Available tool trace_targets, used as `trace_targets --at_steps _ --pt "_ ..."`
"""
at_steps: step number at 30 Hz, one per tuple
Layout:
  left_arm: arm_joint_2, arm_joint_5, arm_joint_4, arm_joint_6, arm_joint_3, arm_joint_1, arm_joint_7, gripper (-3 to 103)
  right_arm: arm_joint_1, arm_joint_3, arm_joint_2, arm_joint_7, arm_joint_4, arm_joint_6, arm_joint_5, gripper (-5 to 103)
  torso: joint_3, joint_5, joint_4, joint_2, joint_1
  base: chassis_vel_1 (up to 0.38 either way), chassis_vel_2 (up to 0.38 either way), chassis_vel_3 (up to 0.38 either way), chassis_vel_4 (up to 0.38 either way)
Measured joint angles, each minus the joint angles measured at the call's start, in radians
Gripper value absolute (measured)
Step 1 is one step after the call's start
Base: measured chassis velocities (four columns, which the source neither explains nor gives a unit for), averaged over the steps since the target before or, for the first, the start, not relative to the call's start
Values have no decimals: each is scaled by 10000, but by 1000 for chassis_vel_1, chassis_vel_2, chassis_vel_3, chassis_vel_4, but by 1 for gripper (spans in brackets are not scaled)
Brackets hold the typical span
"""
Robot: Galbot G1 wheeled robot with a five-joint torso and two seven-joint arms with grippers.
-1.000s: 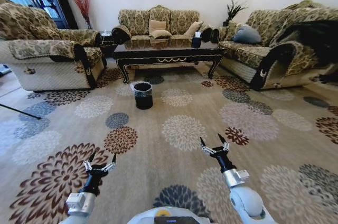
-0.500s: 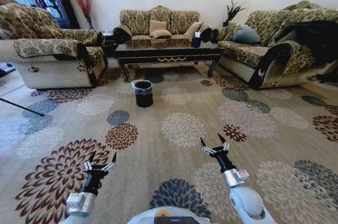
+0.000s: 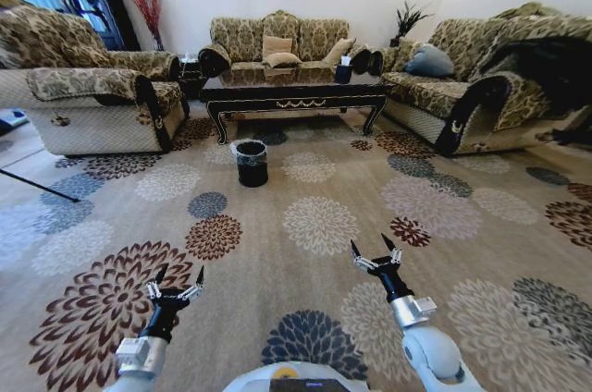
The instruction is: Move to the front of the table and pick up the trash from the floor, then place it into the trash bin.
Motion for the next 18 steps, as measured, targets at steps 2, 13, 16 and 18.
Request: trace_targets --at_steps 2,13,16,18 --pt "0 0 0 0 0 0 0 100 0 0 0 0 0 0 0 100 76 0 0 88 0 0 0 0 0" --pt "0 0 0 0 0 0 0 100 -1 0 0 0 0 0 0 100 499 0 0 537 21 0 0 0 0" --pt "0 0 0 0 0 0 1 100 0 0 0 0 0 0 0 100 600 0 0 648 36 0 0 0 0" --pt "0 0 0 0 0 0 0 100 0 0 0 0 0 0 0 100 702 0 0 770 59 0 0 0 0"
